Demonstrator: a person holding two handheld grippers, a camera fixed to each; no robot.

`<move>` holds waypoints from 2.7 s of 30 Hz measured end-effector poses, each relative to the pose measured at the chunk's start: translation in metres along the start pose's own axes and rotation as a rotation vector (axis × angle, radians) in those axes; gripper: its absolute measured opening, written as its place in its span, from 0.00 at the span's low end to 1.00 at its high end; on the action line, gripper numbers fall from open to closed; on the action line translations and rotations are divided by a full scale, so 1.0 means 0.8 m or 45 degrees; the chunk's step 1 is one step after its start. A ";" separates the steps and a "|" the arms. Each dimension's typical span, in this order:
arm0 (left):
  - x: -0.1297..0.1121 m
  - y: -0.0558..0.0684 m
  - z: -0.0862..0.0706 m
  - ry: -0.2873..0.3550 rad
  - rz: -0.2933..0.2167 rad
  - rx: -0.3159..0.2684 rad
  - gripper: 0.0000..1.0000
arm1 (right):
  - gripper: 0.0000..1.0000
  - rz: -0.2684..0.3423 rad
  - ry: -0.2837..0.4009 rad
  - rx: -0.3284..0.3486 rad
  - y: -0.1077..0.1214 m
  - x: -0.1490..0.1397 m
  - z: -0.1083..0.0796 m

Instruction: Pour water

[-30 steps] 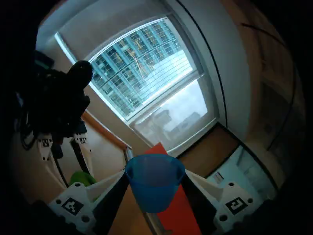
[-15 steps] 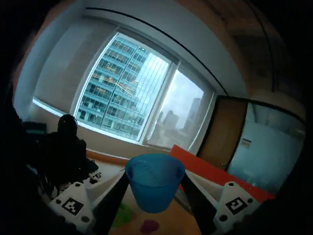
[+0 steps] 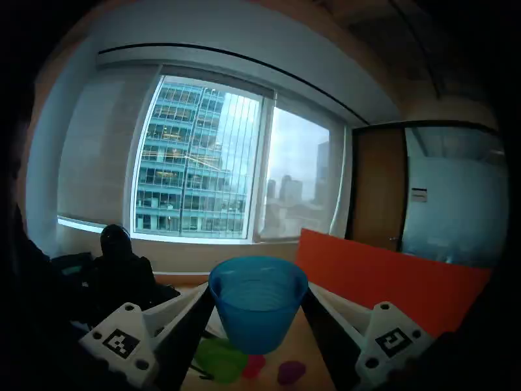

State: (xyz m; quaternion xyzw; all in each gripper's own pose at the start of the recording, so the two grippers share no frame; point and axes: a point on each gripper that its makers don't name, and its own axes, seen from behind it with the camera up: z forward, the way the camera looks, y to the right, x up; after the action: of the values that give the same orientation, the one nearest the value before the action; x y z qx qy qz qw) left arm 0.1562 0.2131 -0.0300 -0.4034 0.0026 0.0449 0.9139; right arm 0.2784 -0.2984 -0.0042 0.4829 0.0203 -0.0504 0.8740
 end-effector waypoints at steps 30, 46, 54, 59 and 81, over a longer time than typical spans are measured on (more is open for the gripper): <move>-0.013 -0.028 -0.006 -0.044 0.008 0.055 0.85 | 0.92 0.061 -0.139 -0.112 0.047 -0.067 -0.057; -0.028 -0.035 -0.006 -0.109 0.032 0.055 0.85 | 0.93 0.065 -0.220 -0.179 0.066 -0.121 -0.094; -0.047 -0.037 -0.003 -0.161 0.033 0.047 0.85 | 0.93 0.097 -0.258 -0.207 0.075 -0.155 -0.114; -0.060 -0.038 0.000 -0.202 0.040 0.039 0.85 | 0.93 0.110 -0.278 -0.220 0.080 -0.174 -0.124; -0.133 -0.032 0.015 -0.431 0.026 -0.020 0.85 | 0.93 0.150 -0.458 -0.209 0.086 -0.275 -0.150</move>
State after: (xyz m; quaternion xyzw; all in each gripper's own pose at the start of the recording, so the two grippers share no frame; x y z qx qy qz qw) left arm 0.0520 0.1967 0.0013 -0.3973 -0.1476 0.1213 0.8976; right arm 0.0689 -0.1452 0.0081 0.3937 -0.1603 -0.0826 0.9014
